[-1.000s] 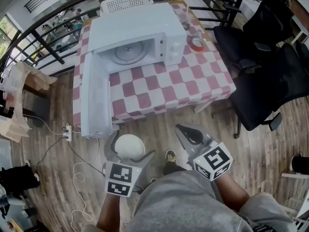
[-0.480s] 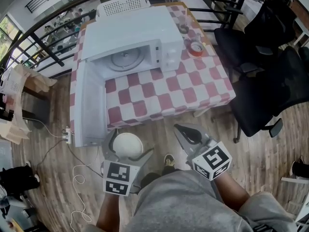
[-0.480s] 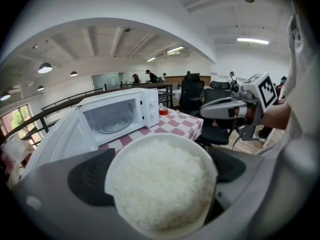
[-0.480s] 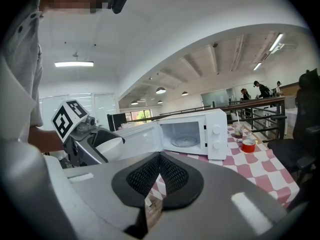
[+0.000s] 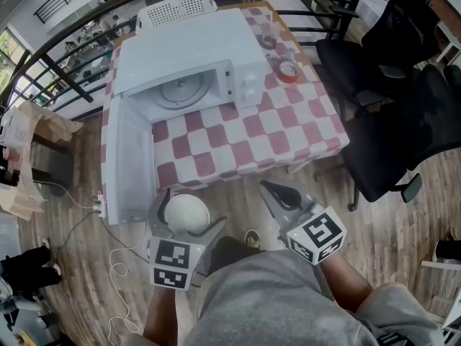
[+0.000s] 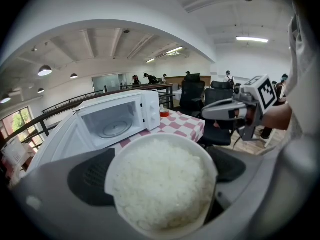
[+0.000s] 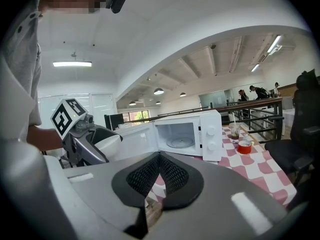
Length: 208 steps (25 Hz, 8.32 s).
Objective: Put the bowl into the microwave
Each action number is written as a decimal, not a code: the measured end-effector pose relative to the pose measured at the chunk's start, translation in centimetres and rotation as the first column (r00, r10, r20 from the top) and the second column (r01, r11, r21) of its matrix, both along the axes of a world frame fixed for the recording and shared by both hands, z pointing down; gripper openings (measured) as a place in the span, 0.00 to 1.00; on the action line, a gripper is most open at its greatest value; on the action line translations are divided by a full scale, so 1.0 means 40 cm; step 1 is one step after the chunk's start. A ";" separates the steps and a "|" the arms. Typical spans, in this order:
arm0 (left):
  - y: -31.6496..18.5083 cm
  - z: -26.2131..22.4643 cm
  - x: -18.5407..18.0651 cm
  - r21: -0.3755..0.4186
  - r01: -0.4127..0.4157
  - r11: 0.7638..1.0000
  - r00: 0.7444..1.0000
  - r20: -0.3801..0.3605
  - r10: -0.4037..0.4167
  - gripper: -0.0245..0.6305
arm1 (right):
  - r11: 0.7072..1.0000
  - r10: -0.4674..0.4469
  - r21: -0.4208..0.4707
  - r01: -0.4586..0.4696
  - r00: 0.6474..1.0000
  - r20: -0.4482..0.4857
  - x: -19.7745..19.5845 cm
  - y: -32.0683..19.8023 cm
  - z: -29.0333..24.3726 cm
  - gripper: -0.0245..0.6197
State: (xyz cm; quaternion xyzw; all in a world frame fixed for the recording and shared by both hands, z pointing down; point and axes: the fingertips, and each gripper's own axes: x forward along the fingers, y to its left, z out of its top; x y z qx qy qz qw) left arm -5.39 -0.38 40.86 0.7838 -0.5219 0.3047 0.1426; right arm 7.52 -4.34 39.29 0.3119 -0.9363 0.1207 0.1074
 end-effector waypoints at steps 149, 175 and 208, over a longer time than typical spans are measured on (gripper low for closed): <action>-1.009 0.353 -0.375 0.047 0.197 0.979 0.980 -0.023 -0.196 0.93 | 0.994 0.025 -0.101 -0.040 0.990 -0.138 -0.324 -0.631 0.139 0.04; -0.790 0.192 -0.330 0.183 0.243 0.953 0.964 -0.152 -0.217 0.90 | 0.995 0.094 -0.008 -0.096 0.991 -0.098 -0.310 -0.553 0.062 0.04; -0.433 -0.048 -0.220 0.314 0.170 0.934 0.956 -0.281 -0.080 0.05 | 0.990 0.142 0.020 -0.141 0.989 -0.045 -0.229 -0.392 -0.008 0.04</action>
